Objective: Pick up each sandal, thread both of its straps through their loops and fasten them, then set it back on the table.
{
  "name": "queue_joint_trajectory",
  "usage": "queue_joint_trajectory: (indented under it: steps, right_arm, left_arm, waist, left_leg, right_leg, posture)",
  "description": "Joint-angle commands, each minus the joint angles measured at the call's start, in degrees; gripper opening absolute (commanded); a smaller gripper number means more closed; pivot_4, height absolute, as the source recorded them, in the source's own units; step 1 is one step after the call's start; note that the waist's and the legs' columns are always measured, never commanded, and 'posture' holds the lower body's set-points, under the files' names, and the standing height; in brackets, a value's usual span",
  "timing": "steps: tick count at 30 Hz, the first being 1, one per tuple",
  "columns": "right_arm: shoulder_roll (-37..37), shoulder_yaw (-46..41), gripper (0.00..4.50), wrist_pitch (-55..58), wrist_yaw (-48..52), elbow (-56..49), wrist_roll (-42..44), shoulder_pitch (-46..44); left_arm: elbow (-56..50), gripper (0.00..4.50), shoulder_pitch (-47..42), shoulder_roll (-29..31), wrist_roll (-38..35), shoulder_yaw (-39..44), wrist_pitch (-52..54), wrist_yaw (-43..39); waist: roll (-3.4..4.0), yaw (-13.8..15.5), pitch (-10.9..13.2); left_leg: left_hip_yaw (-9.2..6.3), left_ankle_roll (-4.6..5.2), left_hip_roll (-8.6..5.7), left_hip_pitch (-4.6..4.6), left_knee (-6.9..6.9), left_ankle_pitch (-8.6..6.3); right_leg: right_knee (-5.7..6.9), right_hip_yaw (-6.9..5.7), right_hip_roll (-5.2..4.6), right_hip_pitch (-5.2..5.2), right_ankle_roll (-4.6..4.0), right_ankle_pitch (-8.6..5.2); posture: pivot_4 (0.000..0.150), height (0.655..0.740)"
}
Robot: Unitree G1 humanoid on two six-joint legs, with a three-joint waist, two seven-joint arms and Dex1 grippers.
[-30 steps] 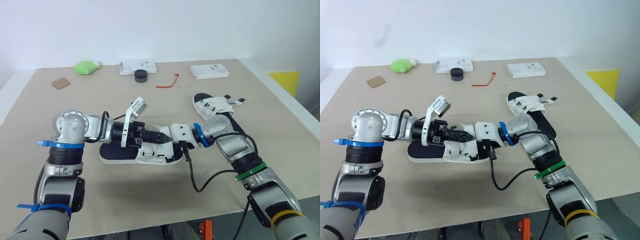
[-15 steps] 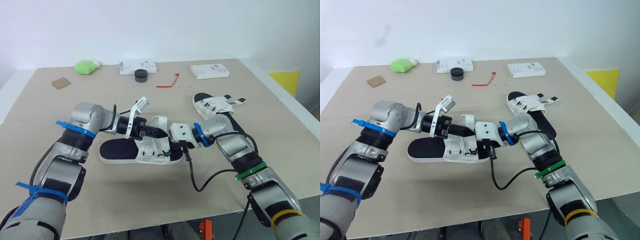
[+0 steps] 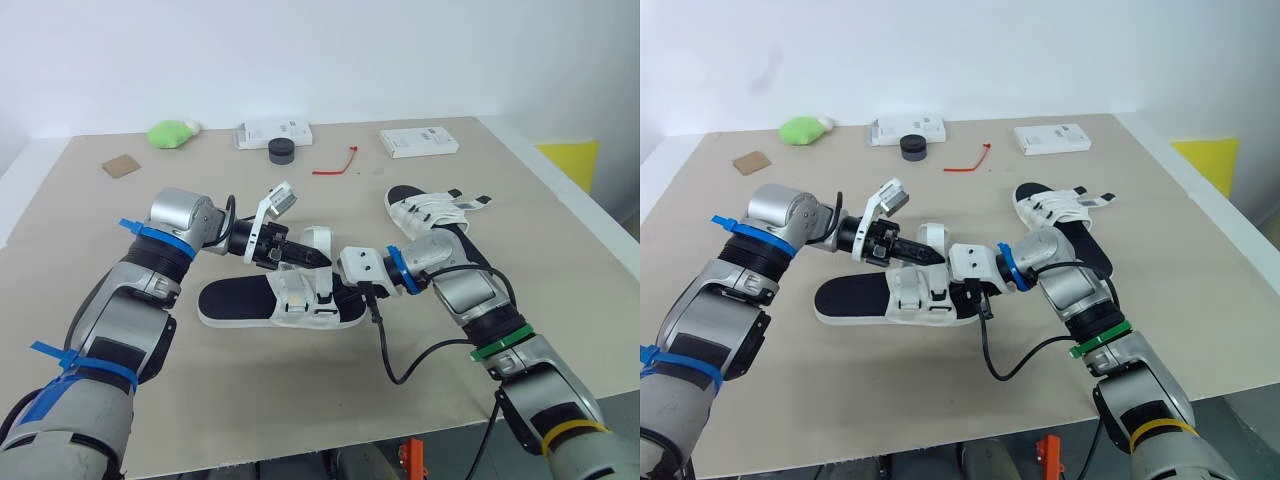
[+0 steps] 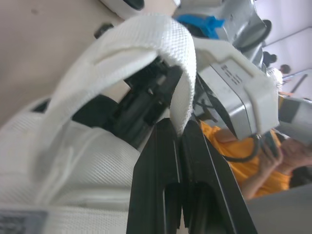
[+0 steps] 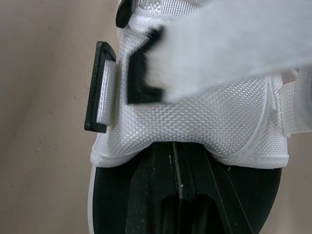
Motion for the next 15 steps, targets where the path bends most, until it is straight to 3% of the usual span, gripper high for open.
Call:
queue_joint_trajectory:
  steps: [1, 15]
  right_arm:
    - [-0.95, 3.15, 0.0, 1.52, -0.55, 2.82, -3.61, 2.58]
    - [-1.05, 3.26, 0.0, 1.7, -0.71, 2.04, -3.64, 2.88]
  left_arm:
    - [-2.11, 0.05, -0.41, 0.53, 0.27, -0.12, 1.07, -1.98]
    - [0.28, 0.05, -0.41, -2.5, 2.02, 1.01, 1.98, -0.61]
  waist:
    - [0.0, -0.08, 0.0]
    - [0.0, -0.14, 0.0]
  left_leg:
    - [0.0, 0.0, 0.0, 0.0, 0.0, 0.0]
    - [-0.01, 0.01, 0.0, 0.0, 0.0, 0.0]
  right_leg:
    - [0.0, 0.0, 0.0, 0.0, 0.0, 0.0]
    - [0.0, -0.01, 0.0, 0.01, 0.01, 0.0]
  posture:
    - [0.15, 0.74]
    - [0.15, 0.74]
